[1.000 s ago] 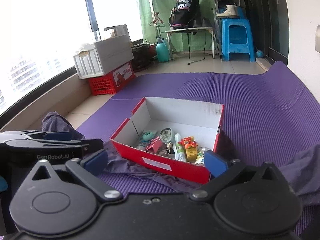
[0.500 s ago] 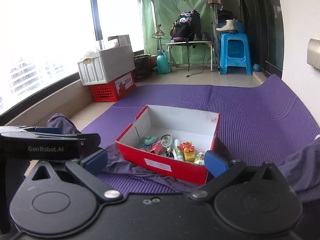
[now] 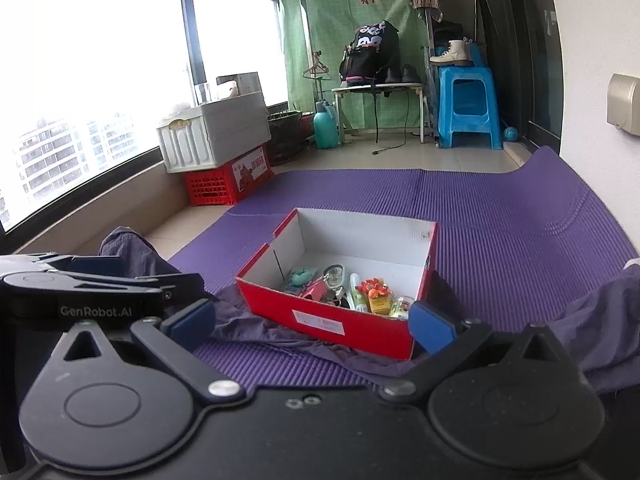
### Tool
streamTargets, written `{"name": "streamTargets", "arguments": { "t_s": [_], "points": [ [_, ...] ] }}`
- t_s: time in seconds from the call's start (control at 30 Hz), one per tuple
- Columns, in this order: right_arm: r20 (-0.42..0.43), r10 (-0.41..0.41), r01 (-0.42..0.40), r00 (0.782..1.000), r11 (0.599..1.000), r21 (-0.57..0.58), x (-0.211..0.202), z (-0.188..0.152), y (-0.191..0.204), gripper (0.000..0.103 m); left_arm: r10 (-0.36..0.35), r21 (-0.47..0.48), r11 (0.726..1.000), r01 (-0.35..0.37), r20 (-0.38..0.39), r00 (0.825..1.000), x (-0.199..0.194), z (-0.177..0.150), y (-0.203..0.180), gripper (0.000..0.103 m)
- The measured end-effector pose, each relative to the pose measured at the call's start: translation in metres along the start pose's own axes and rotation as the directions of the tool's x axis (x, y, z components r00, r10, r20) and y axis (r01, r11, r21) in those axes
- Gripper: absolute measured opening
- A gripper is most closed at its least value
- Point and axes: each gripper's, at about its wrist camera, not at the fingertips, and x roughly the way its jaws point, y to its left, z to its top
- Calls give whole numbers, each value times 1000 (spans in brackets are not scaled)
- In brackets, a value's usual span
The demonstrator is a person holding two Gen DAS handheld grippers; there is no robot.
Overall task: Organize rigid objects
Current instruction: 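Withdraw both tools up and away from the shoebox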
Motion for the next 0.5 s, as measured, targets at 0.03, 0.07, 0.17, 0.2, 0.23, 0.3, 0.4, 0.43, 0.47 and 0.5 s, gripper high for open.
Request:
{"name": "streamTargets", "arguments": {
  "t_s": [0.03,0.07,0.17,0.2,0.23,0.3,0.4,0.43,0.47,0.5],
  "points": [
    [-2,-1,1,1000,1000,2,0,-1,0,103,2,4,1000,-2,-1,1000,0,0,-1,103],
    [-4,-2,2,1000,1000,3,0,-2,0,103,5,8,1000,-5,-1,1000,0,0,-1,103],
    [-9,-4,4,1000,1000,9,0,-3,0,103,8,14,1000,-8,-3,1000,1,-1,-2,103],
    [-11,-4,4,1000,1000,11,0,-3,0,103,9,15,1000,-9,-3,1000,1,-1,-3,103],
    [-12,-4,4,1000,1000,12,0,-4,-1,103,8,15,1000,-8,-3,1000,1,-1,-3,103],
    [-14,-5,5,1000,1000,12,-1,-5,0,103,6,13,1000,-6,-7,1000,1,-1,-3,103],
    [-20,-4,5,1000,1000,18,1,-5,-1,103,0,9,1000,0,-15,1000,2,-2,-1,103],
    [-21,-4,5,1000,1000,18,1,-5,-1,103,-2,8,1000,3,-18,1000,3,-3,0,103],
    [-23,-4,4,1000,1000,20,1,-6,-1,103,-4,5,1000,4,-21,1000,3,-3,0,103],
    [-24,-4,4,1000,1000,21,1,-6,-2,103,-6,5,1000,6,-24,1000,4,-3,1,103]
  ]
}}
